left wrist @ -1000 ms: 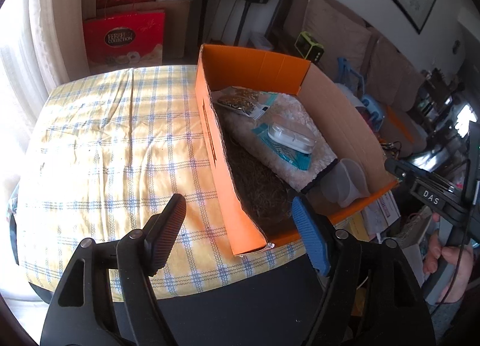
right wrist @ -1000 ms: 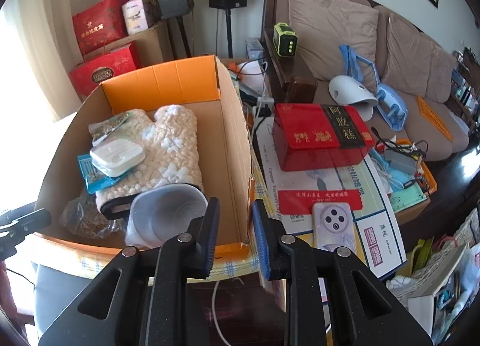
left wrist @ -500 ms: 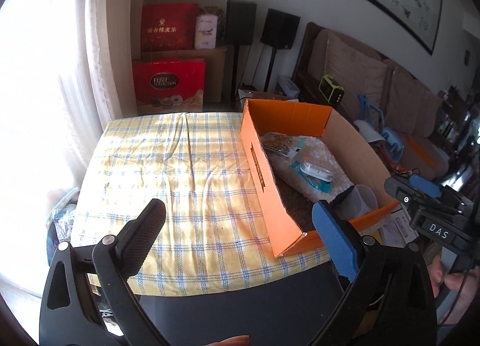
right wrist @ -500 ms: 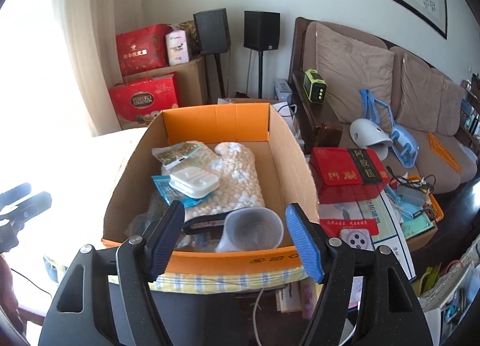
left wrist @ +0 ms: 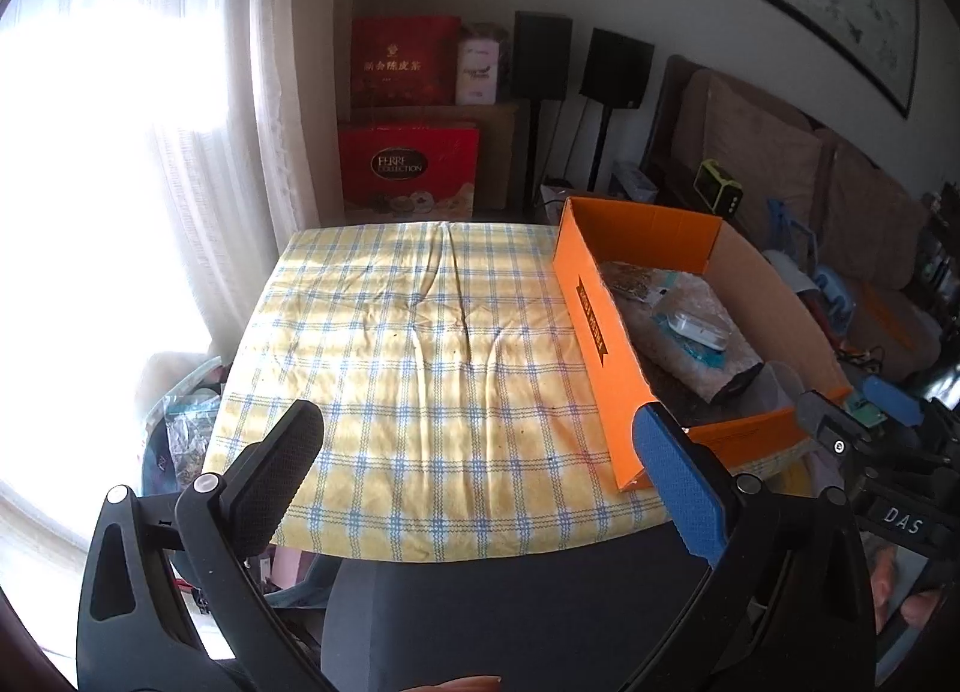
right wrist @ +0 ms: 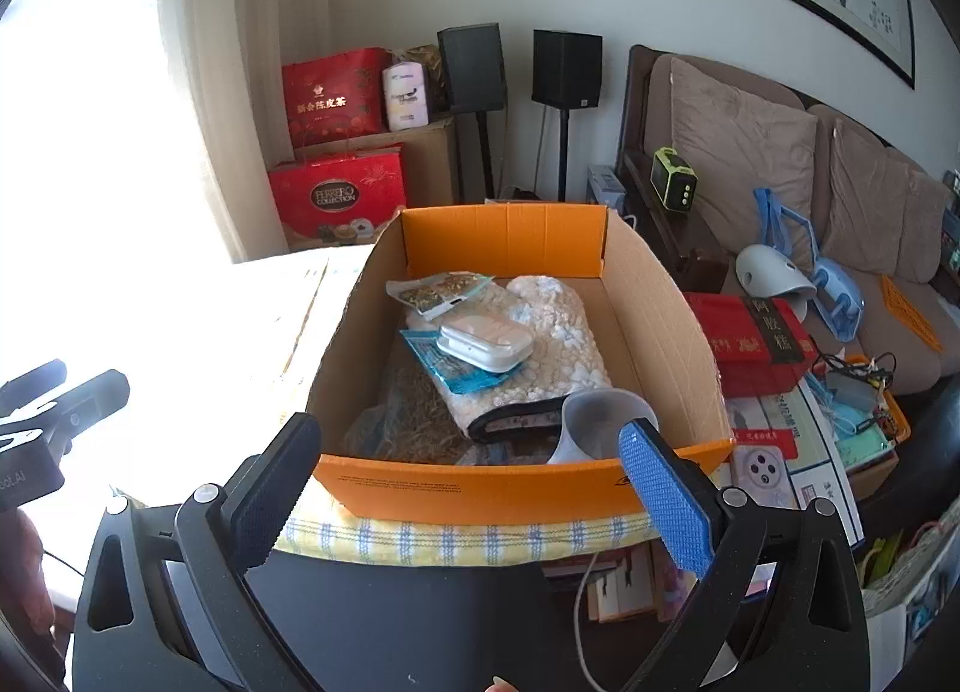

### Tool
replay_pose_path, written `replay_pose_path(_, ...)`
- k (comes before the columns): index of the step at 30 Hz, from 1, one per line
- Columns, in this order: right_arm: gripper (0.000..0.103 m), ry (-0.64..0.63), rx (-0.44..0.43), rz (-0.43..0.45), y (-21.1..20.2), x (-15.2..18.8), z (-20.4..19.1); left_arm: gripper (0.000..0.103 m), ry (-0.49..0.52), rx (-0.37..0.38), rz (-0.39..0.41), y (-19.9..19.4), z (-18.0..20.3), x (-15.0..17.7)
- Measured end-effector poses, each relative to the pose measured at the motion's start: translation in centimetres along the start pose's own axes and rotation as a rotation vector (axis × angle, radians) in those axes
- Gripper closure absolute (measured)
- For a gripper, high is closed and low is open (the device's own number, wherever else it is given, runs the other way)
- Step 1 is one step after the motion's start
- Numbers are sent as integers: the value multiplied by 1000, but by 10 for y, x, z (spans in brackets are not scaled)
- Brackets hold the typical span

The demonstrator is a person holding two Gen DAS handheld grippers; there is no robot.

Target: Organize objects

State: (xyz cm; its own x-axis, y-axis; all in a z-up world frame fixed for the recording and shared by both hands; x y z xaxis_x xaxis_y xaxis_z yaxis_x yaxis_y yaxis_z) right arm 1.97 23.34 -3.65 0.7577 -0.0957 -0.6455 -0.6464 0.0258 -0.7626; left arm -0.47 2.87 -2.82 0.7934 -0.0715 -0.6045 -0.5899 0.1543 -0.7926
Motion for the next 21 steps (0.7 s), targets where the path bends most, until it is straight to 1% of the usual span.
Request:
replay_pose_path(9, 2, 11, -1, -30, -1, 17, -9, 0, 1, -21, -1, -4, -6, 12)
replay_pose_path(21, 2, 14, 14, -18, -7, 23, -11, 0, 4, -23, -7, -3, -7, 15)
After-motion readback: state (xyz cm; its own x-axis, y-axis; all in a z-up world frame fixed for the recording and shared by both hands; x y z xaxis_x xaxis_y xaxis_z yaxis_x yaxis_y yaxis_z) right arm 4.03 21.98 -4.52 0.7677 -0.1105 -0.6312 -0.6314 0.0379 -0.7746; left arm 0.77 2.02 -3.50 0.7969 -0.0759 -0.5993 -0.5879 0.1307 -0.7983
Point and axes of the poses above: each gripper's, at about its wrist camera, not at the fingertips, and y roughly the way its jaws point, z to its right, x to its underside, the point moved 6 cm from there along y, roughly the way its jaws point, and after that the axes turned 10 degrees about -z, right-handed, at the moved point
